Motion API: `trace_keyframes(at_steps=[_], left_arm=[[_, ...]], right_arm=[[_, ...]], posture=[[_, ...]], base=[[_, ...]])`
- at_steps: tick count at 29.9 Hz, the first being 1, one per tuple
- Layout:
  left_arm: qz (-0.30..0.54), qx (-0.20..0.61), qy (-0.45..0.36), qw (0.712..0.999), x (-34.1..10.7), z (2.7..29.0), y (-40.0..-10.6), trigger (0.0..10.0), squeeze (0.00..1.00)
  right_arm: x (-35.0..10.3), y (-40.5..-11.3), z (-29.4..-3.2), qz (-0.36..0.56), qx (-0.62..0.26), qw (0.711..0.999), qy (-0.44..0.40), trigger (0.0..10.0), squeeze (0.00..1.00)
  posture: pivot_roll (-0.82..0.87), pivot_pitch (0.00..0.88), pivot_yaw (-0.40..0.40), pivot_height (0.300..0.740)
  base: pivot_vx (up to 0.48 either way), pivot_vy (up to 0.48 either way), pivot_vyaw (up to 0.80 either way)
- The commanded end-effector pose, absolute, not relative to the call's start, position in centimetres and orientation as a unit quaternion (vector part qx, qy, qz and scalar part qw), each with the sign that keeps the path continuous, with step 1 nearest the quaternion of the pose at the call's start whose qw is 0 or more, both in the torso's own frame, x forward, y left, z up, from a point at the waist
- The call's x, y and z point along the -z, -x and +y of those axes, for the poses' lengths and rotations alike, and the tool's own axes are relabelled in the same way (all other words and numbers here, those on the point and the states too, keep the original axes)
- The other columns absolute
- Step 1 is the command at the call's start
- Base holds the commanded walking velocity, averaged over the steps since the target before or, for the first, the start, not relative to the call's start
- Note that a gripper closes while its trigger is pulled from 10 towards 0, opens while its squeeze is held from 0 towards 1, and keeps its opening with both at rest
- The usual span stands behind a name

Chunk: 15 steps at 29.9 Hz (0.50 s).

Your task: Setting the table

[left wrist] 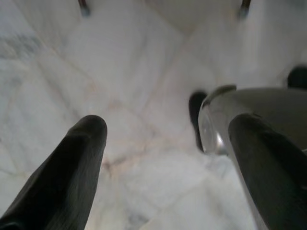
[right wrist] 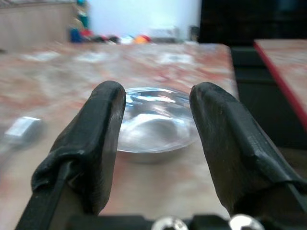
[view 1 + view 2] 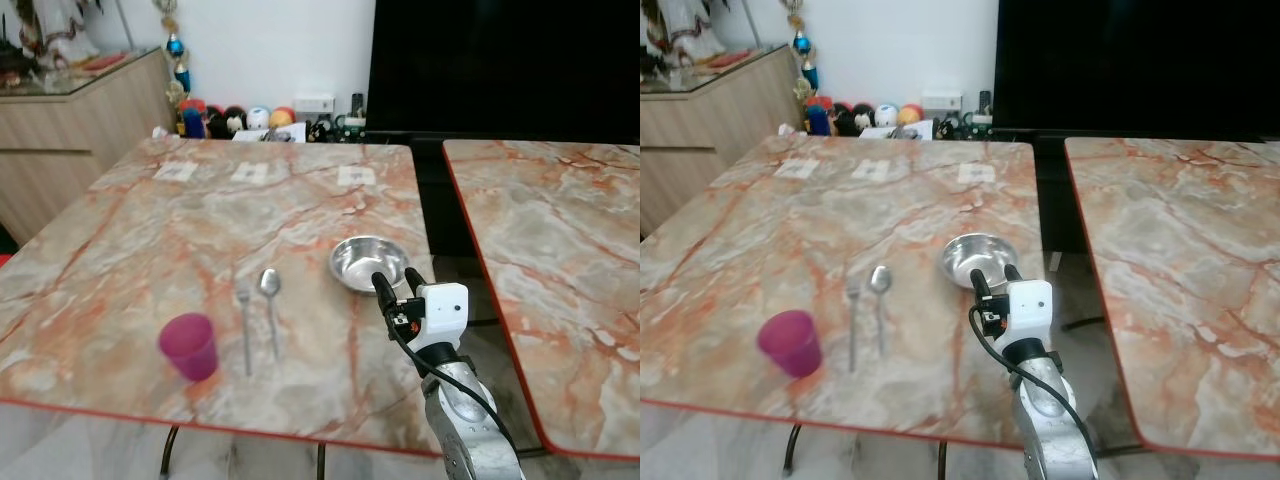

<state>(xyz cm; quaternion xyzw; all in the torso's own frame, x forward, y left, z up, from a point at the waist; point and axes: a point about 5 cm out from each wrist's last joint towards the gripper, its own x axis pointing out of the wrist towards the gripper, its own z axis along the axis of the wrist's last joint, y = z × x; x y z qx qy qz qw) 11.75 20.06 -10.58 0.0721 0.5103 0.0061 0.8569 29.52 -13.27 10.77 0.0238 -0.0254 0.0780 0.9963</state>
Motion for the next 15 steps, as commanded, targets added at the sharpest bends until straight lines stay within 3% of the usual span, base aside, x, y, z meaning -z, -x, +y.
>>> trace_keyframes(at_steps=[1, 12, 15], left_arm=[[0.52, 0.011, -0.062, 0.852, 10.87, 19.23, -11.19, 10.0, 0.0], [0.52, 0.009, -0.061, 0.852, 10.87, 19.24, -11.2, 10.0, 0.0], [0.519, 0.008, -0.062, 0.852, 10.85, 19.29, -11.26, 10.0, 0.0]], right_arm=[[-11.42, -29.77, -12.07, -0.037, -0.093, 0.994, -0.033, 10.0, 0.0], [-10.86, -30.06, -12.18, -0.014, -0.079, 0.996, -0.039, 10.0, 0.0], [-10.84, -30.16, -12.39, -0.009, -0.065, 0.997, -0.046, 10.0, 0.0]], posture=[[-0.02, 0.0, -0.008, 0.74], [-0.01, 0.0, -0.012, 0.74], [-0.01, 0.0, -0.013, 0.74]], base=[[0.315, 0.0, 0.0], [0.312, 0.0, 0.0], [0.0, 0.0, 0.0]])
